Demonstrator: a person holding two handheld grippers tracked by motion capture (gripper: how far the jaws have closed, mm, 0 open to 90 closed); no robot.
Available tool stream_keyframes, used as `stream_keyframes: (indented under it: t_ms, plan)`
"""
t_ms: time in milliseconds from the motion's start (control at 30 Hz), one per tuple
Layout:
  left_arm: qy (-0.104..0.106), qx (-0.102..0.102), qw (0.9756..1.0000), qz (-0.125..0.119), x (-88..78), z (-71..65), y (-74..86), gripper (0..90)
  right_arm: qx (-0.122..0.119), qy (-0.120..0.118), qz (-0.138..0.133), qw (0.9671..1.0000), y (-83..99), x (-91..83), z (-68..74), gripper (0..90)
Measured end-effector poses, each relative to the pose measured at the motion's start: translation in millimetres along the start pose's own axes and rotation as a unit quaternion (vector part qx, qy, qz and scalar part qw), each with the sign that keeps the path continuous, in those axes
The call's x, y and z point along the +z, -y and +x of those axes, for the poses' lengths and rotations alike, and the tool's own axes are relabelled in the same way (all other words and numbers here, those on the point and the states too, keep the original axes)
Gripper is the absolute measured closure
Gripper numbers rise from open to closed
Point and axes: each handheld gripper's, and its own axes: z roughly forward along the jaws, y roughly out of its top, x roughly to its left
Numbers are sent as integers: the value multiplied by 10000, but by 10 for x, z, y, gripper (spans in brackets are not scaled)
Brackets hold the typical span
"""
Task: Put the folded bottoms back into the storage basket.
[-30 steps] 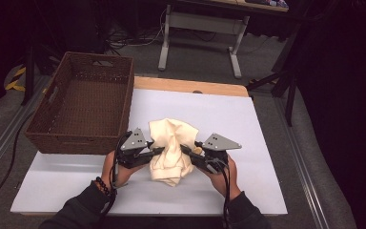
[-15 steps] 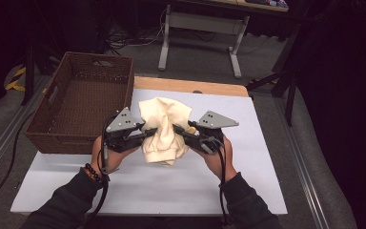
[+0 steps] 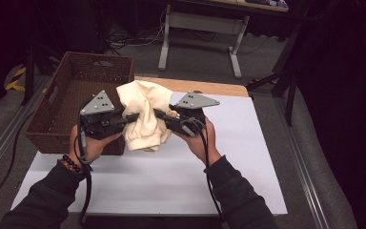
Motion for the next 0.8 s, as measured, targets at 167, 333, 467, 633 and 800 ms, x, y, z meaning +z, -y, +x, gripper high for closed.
stream_keyframes:
  t_ms: [167, 333, 467, 633, 800]
  plan:
    - [-107, -117, 9999, -13, -149, 123, -42, 750, 34, -108, -90, 9999, -125, 179, 40, 668]
    - [-243, -224, 9995, -11, -281, 262, -62, 750, 63, -184, -122, 9997, -250, 388, 89, 669]
    - [-399, -247, 9989, 47, -372, 369, -64, 751, 67, -219, -117, 9997, -329, 552, 125, 668]
    - [-569, -332, 9977, 157, -460, 523, -19, 751, -6, -244, -68, 9997, -377, 801, 179, 669]
    - [-743, -405, 9961, 238, -558, 679, 32, 751, 39, -283, -97, 9995, -399, 1056, 241, 668]
